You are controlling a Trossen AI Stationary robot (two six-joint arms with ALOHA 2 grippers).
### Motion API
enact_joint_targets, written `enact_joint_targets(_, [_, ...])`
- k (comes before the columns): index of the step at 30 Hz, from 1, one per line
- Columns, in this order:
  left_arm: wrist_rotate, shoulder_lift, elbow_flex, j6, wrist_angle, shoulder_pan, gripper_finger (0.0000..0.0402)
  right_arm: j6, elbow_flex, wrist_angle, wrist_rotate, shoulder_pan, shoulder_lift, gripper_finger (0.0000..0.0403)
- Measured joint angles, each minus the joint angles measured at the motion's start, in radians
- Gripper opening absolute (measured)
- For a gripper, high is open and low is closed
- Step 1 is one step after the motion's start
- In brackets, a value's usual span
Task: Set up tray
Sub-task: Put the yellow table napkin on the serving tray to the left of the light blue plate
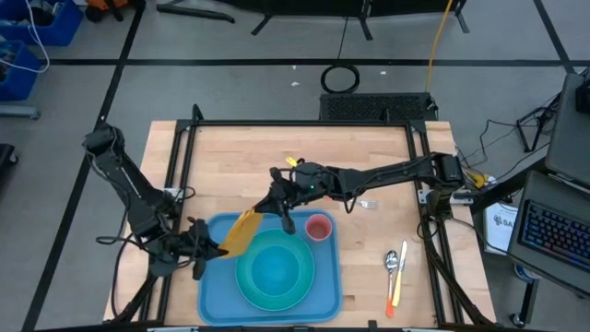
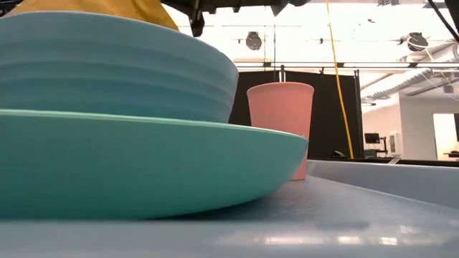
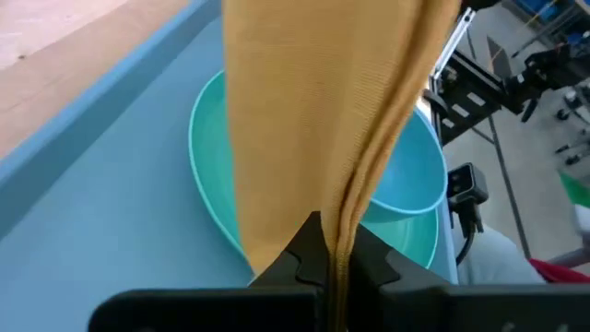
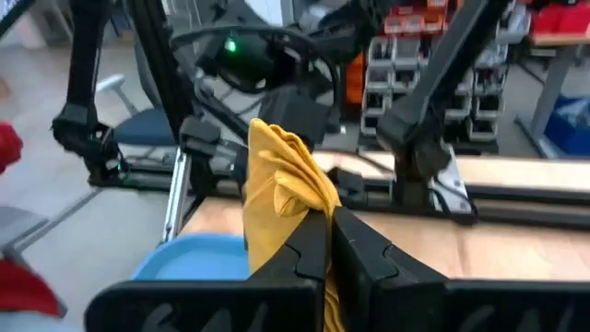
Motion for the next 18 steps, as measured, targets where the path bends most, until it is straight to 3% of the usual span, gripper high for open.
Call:
enact_joint_targets(8, [-0.054, 0.000, 0.000, -0.013, 0.008, -0.033, 0.0008, 0.009, 0.038, 0.011, -0.006, 0.001, 0.078, 0.0000])
enact_joint_targets(18, [-0.063, 0.065, 0.000, -0.110, 0.010, -0.079, 0.0008, 0.026, 0.226, -0.075, -0.079, 0.001, 0.209, 0.0000])
